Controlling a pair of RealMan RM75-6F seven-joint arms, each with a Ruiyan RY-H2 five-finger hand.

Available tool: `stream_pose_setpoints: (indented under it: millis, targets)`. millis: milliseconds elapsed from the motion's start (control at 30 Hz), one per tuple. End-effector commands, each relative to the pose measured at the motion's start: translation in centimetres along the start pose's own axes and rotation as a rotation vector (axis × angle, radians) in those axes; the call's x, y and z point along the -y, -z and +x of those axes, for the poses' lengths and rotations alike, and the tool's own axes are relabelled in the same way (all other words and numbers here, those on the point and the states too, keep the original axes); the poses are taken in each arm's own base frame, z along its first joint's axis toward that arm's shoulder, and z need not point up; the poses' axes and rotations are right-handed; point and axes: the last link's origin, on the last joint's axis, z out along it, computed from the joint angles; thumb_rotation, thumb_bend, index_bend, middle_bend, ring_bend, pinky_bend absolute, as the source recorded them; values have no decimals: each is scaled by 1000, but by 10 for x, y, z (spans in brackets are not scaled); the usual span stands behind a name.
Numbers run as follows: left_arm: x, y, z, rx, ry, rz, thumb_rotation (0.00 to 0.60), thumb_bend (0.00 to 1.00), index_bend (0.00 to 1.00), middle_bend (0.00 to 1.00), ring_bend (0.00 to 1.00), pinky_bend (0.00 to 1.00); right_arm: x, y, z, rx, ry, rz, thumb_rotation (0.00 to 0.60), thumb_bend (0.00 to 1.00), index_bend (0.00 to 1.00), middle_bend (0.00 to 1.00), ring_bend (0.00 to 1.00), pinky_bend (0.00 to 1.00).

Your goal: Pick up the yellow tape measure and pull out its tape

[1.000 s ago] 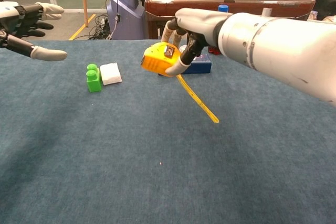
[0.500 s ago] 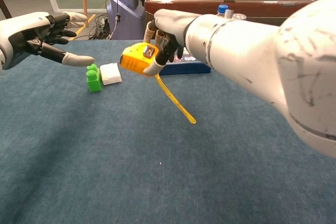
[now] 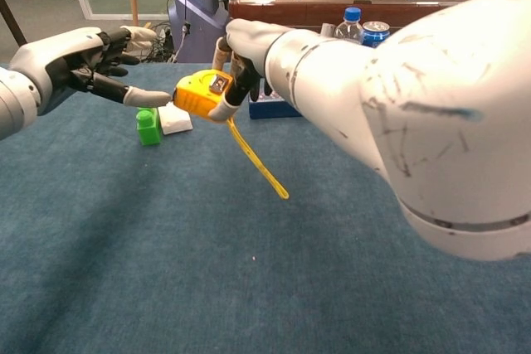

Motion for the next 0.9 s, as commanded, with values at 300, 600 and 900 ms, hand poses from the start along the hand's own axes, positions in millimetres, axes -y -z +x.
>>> stream_pose_setpoints:
  millis: [300, 600, 900]
  targets:
    - [-1, -7, -10, 13, 15, 9, 600, 142, 0, 0, 0, 0, 10, -4, -3, -3, -5, 6, 600, 799, 592, 594, 497, 384]
    - [2, -10, -10, 9, 3, 16, 600, 142, 0, 0, 0, 0, 9, -4, -7, 7, -4, 4, 600, 800, 594, 595, 497, 384]
    - [3, -12, -10, 5, -1, 22, 600, 142, 0, 0, 0, 0, 4, -6, -9, 15, -7, -2, 600, 800, 595, 595, 497, 384]
